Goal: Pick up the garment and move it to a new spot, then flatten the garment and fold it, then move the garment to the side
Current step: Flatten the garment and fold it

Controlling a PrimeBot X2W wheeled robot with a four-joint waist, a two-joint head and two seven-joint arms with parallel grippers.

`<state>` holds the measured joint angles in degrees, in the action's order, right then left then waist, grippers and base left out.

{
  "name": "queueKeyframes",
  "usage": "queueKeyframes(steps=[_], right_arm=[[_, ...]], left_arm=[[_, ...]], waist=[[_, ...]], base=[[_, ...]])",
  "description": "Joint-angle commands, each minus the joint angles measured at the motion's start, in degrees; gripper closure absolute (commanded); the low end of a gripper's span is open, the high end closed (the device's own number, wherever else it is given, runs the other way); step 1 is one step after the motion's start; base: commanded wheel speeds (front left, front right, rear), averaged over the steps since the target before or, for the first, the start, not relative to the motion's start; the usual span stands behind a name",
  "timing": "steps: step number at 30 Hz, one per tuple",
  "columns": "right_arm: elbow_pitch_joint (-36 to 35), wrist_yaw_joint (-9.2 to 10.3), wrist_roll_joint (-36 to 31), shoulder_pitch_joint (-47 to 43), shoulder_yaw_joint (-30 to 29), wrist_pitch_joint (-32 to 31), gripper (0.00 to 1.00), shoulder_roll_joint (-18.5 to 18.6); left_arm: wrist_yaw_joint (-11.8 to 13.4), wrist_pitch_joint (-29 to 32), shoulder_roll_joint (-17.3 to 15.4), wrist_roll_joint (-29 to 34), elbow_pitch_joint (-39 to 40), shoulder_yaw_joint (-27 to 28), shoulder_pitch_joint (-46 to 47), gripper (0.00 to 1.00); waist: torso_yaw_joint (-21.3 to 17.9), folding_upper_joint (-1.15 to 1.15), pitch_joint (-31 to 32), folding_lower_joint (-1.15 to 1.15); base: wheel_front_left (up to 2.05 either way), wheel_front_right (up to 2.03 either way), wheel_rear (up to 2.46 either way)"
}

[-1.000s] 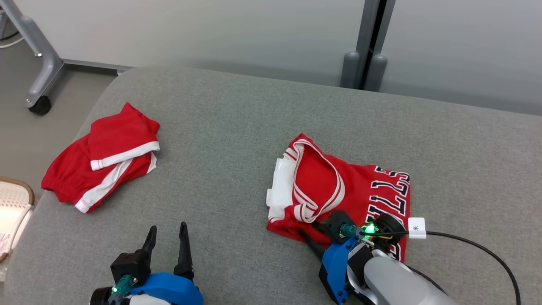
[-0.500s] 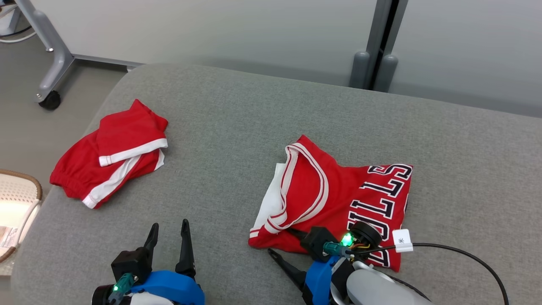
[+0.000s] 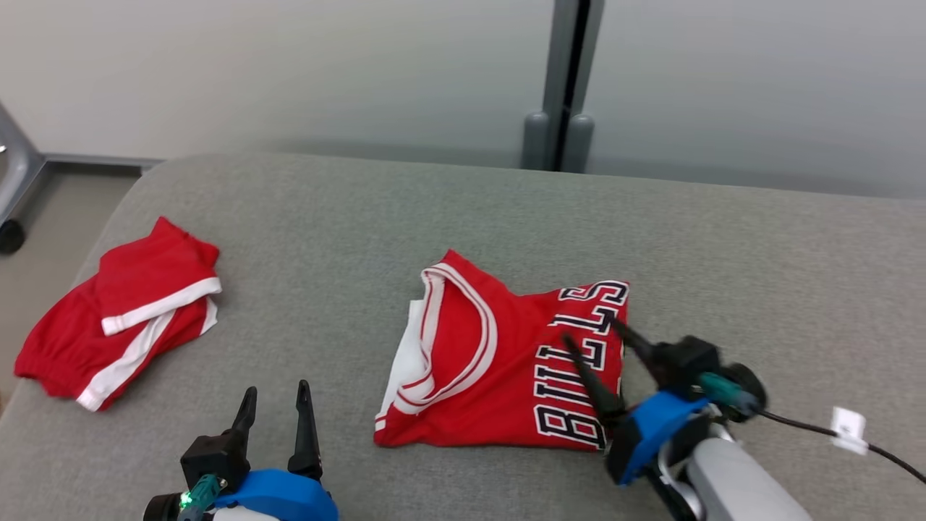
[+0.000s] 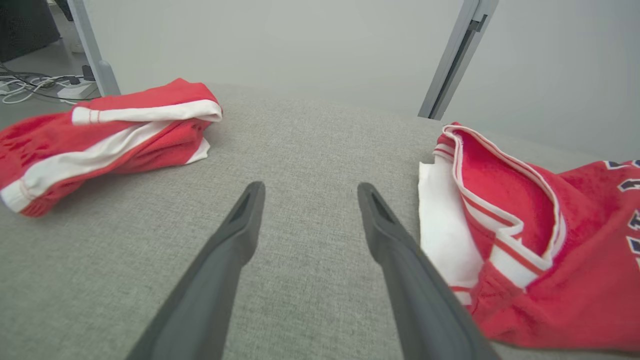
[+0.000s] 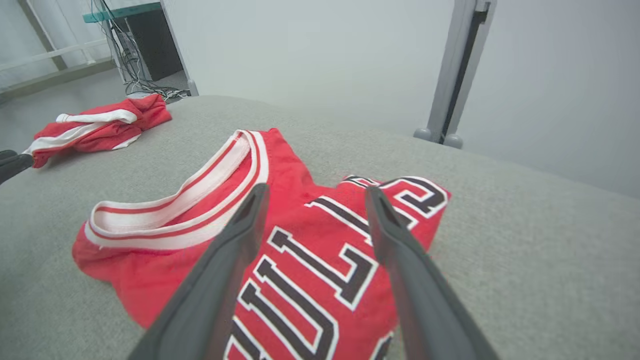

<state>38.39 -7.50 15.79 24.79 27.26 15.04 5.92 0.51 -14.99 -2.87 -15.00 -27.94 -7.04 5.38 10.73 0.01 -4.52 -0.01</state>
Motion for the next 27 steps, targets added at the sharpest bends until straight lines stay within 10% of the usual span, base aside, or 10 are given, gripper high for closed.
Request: queueKeyframes(steps=[1, 13, 27], right_arm=[[-1.0, 0.02, -1.2, -2.3, -3.6, 0.2, 0.0, -0.5], [-7.6, 0.02, -9.6, -13.8, -23.7, 0.2, 0.0, -3.0], [-7.5, 0.01, -4.9, -17.3, -22.8, 0.2, 0.0, -3.0]], left_arm=[[-0.2, -0.3, -0.1, 0.6, 0.4, 0.2, -0.3, 0.0], [0.9, -0.3, -0.1, 3.7, 0.0, 2.0, -2.1, 0.0], [0.8, -0.3, 0.0, 4.3, -0.1, 2.7, -3.2, 0.0]], waist=[[-2.2, -0.01, 1.7, 0.01], [-10.3, -0.01, 4.4, 0.01], [-12.1, -0.01, 4.5, 0.01]], base=[[0.0, 0.0, 0.0], [0.0, 0.0, 0.0], [0.0, 0.0, 0.0]])
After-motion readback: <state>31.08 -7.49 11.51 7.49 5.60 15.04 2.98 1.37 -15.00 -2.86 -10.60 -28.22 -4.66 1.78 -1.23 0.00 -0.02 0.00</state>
